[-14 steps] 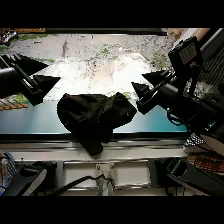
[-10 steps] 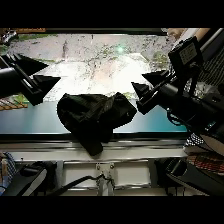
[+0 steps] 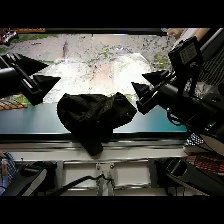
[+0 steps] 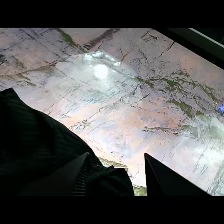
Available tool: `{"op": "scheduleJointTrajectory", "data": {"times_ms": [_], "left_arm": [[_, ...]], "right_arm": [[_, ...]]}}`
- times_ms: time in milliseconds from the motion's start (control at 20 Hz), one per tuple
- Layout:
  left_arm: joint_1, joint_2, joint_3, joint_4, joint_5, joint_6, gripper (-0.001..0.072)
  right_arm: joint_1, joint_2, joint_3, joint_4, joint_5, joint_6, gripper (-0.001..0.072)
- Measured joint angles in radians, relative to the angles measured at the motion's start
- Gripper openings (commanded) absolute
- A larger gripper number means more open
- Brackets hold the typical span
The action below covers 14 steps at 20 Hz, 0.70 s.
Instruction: Fold the clothes and pants, and hang the long-sleeved shirts on hangers.
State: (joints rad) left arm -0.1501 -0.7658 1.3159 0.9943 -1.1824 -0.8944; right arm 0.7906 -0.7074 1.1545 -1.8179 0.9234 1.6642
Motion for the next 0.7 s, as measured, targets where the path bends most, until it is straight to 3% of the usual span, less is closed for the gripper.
{"op": "scheduleJointTrajectory", "data": {"times_ms": [300,700], "left_arm": [[0.000,0.000,0.000,-0.024,0.003,0.000,0.0467],[-0.001,-0.017,-0.097,-0.079,-0.027,-0.052,0.0467]], "right_arm": [[0.000,0.000,0.000,0.000,-0.017,-0.002,0.0405],[0.000,0.000,0.000,0.001,-0.424,-0.009,0.0405]]}}
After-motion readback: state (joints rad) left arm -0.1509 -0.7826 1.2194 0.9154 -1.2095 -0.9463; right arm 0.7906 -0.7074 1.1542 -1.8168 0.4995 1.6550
